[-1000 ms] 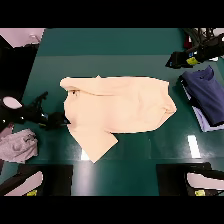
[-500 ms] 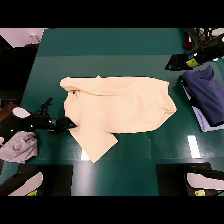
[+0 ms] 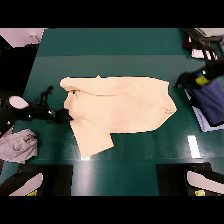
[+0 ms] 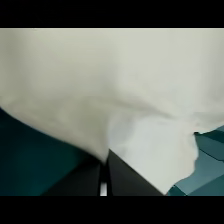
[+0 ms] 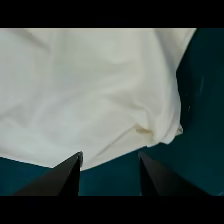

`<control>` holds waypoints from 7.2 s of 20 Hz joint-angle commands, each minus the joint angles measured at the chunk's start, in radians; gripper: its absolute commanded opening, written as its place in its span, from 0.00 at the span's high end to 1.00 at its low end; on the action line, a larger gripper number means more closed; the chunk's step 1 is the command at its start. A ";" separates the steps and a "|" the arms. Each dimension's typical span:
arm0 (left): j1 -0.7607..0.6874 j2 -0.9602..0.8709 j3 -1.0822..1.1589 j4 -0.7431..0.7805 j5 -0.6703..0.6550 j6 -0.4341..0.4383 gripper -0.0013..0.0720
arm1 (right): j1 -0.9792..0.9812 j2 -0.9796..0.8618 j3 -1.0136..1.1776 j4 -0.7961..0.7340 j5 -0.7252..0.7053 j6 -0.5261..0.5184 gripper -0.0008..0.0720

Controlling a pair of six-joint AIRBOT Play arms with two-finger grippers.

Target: Fold the shirts.

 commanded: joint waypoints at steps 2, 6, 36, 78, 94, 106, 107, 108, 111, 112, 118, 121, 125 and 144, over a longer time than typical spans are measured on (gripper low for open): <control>-0.002 0.001 0.201 0.039 -0.064 0.000 0.95 | -0.183 0.151 -0.390 0.051 -0.113 -0.037 0.43; -0.002 0.000 0.229 0.037 -0.061 0.000 0.95 | -0.298 0.183 -0.621 0.216 -0.261 -0.089 0.60; -0.002 0.005 0.622 0.036 -0.120 -0.013 0.95 | -0.315 0.382 -0.496 0.289 -0.307 -0.117 0.97; -0.002 -0.002 0.132 0.160 -0.291 0.018 0.95 | -0.410 0.145 -0.658 0.163 -0.204 -0.295 0.41; -0.002 -0.002 0.132 0.108 -0.272 0.015 0.95 | -0.409 -0.058 -0.602 0.228 -0.112 -0.367 0.91; -0.002 0.005 0.694 0.005 -0.276 -0.039 0.95 | -0.408 0.296 -0.360 0.764 -0.158 -0.350 0.98; -0.002 0.005 0.804 0.006 -0.268 -0.039 0.95 | -0.408 0.337 -0.287 0.795 -0.207 -0.332 0.98; -0.002 0.005 0.915 0.006 -0.257 -0.039 0.95 | -0.409 0.369 -0.214 0.805 -0.245 -0.326 0.98; -0.002 0.005 1.258 0.006 -0.218 -0.044 0.95 | -0.409 0.425 0.039 0.800 -0.306 -0.321 0.98; -0.002 0.005 1.355 0.006 -0.198 -0.050 0.95 | -0.409 0.432 0.132 0.800 -0.311 -0.315 0.98; -0.002 0.182 1.484 0.004 0.064 -0.088 0.95 | -0.409 0.406 0.659 0.507 -0.245 -0.154 0.98; -0.002 0.251 1.485 0.003 0.113 -0.087 0.95 | -0.409 0.341 0.861 0.379 -0.116 -0.065 0.98; -0.002 0.249 1.392 0.050 0.055 -0.097 0.95 | -0.409 0.290 0.802 0.380 -0.003 -0.005 0.98; -0.002 -0.445 0.830 0.084 0.343 0.020 0.95 | -0.003 -0.450 0.550 -0.056 -0.368 0.139 0.98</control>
